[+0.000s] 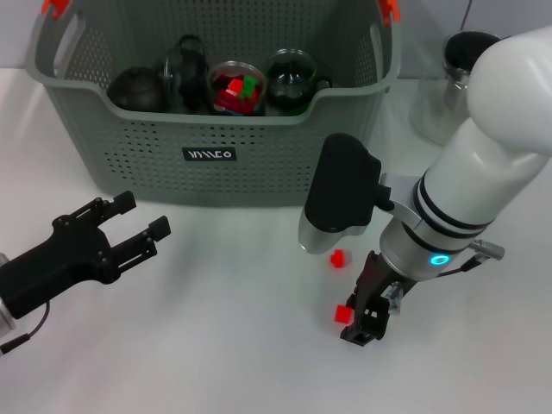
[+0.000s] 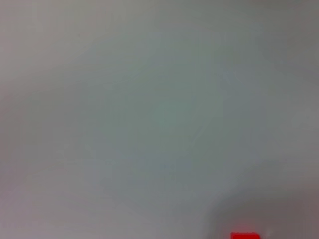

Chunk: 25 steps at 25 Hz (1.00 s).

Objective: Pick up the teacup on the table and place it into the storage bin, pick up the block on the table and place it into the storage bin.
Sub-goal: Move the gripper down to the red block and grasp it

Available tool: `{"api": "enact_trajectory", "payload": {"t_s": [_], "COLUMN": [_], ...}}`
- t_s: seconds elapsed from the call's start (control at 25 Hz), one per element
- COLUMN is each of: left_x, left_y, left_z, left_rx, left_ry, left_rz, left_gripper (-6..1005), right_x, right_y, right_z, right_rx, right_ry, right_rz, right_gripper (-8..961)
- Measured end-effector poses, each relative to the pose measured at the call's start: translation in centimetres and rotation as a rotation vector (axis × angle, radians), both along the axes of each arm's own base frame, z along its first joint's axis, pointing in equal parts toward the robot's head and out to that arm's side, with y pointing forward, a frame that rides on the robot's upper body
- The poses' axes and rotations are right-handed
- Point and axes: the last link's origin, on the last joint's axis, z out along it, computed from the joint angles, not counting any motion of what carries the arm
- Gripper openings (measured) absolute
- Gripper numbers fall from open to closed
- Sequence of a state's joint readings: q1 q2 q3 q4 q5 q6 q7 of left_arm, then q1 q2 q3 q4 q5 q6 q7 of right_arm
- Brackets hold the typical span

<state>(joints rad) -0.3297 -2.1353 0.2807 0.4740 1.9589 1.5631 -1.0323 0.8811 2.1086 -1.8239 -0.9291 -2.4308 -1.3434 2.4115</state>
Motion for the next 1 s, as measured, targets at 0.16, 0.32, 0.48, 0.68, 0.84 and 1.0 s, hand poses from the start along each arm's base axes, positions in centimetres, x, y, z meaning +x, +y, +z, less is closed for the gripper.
{"api": "enact_trajectory", "payload": {"t_s": [0.16,0.32,0.48,0.68,0.84,1.0], "left_x": [0.00,0.00,0.00,0.02,0.00,-0.01], "left_y": [0.00,0.00,0.00,-0.07,-0.06,-0.05], "left_z": [0.00,0.00,0.00,-0.16,-0.17,-0.17], "left_rx": [0.000,0.000,0.000,-0.005,-0.004,-0.004], "left_ry": [0.000,0.000,0.000,-0.005,-0.005,-0.004], "left_rz": [0.000,0.000,0.000,0.002,0.003,0.004], "left_gripper": [752,752,752,752,752,752], "right_x": [-0.09,-0.09,-0.12,-0.18,-0.19,-0.17], "right_y": [0.05,0.10,0.08,0.17,0.20,0.31], "right_z": [-0.04,-0.10,-0.11,-0.09,-0.07,-0.09], "right_rx": [0.002,0.005,0.005,0.014,0.016,0.029], "right_ry": [0.002,0.003,0.003,0.007,0.006,0.004], "right_rz": [0.005,0.004,0.002,-0.006,-0.007,-0.009], "right_gripper": [456,457,457,432,329,192]}}
